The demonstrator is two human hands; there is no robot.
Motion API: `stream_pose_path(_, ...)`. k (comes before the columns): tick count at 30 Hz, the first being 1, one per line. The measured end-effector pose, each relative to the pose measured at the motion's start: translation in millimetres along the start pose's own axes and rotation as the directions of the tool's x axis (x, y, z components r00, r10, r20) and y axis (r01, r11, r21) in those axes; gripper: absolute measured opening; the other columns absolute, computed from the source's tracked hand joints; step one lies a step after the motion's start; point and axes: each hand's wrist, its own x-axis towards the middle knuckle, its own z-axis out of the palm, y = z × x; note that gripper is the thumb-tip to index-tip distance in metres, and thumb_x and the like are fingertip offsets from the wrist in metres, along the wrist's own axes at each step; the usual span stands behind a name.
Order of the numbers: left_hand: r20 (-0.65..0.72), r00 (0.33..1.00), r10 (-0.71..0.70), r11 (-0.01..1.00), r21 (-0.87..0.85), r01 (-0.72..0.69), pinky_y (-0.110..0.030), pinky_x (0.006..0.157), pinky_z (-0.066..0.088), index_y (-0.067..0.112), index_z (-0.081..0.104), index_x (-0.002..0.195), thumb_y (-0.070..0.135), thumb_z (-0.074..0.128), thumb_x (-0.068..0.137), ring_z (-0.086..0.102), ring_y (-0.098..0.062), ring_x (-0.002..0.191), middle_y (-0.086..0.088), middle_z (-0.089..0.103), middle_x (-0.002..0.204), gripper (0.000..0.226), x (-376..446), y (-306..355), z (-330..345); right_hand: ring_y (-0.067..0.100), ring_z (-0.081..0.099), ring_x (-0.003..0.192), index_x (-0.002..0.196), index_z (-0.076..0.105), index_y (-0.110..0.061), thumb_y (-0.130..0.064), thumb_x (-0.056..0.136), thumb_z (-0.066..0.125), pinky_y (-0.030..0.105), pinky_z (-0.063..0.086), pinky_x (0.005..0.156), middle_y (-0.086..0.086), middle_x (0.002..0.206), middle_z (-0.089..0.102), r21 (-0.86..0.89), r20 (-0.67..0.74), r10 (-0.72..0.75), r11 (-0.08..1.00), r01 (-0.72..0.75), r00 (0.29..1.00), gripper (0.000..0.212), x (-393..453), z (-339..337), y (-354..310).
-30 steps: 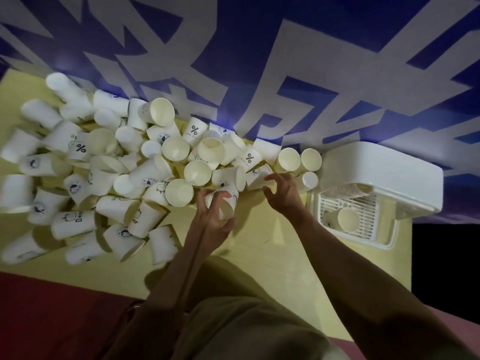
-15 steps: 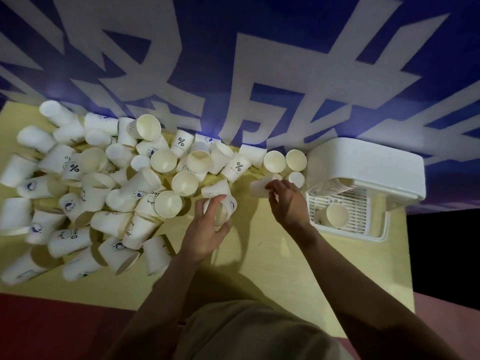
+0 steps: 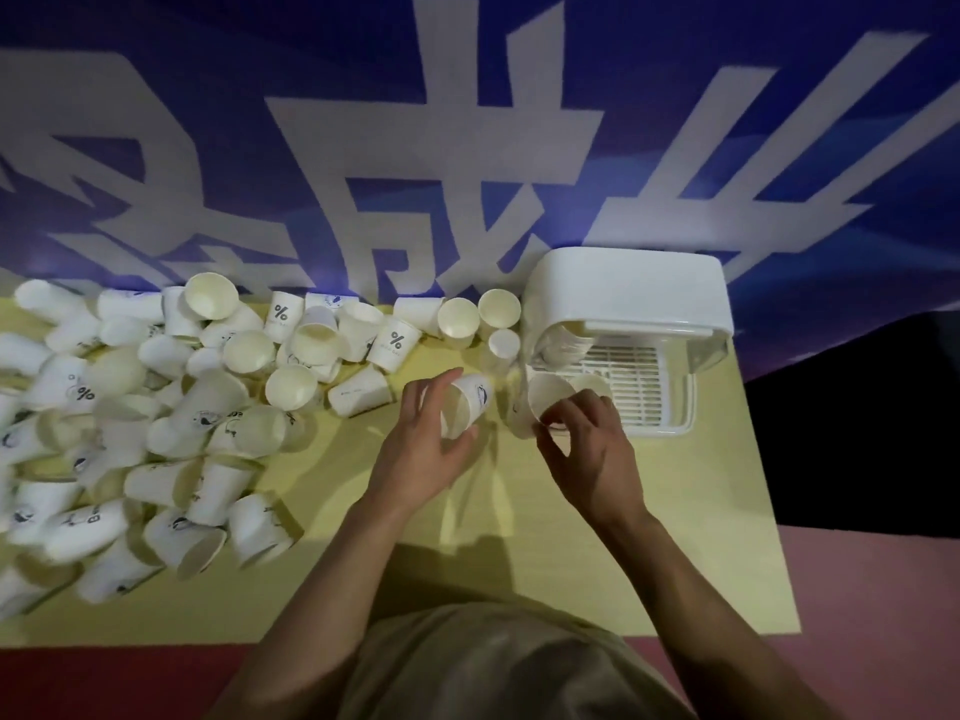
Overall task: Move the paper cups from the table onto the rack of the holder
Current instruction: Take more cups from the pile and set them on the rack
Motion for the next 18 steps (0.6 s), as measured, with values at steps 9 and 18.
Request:
stream_pose_path(9, 0.055, 0.985, 0.164, 0.982, 0.083, -0.169, -0.025, 0.064, 0.054, 0.050, 0.027, 0.147, 0.041, 0.068, 0.091, 0.058, -0.009, 0.102, 0.016, 0.037, 0.140, 0.071, 18.3, 87.4, 59.2, 0.024, 0.060, 0.114, 0.095, 0.060, -0.017, -0.024, 0.087, 0.080, 0.032, 0.060, 0.080, 0.006, 0.144, 0.041, 0.153, -0.009, 0.078, 0.985, -0.076, 0.997, 0.022, -26.2, -64.5, 79.9)
stream_pose_path(18, 0.143, 0.983, 0.117, 0.937, 0.311, -0.157, -0.041, 0.067, 0.059, 0.046, 0.026, 0.150, 0.046, 0.067, 0.091, 0.066, -0.018, 0.096, 0.010, 0.036, 0.142, 0.071, 42.8, 122.8, 107.4, 0.021, 0.059, 0.115, 0.109, 0.056, -0.021, -0.031, 0.088, 0.075, 0.041, 0.058, 0.082, -0.003, 0.140, 0.047, 0.221, 0.027, 0.068, 0.973, -0.072, 0.997, 0.030, -34.5, -93.1, 132.5)
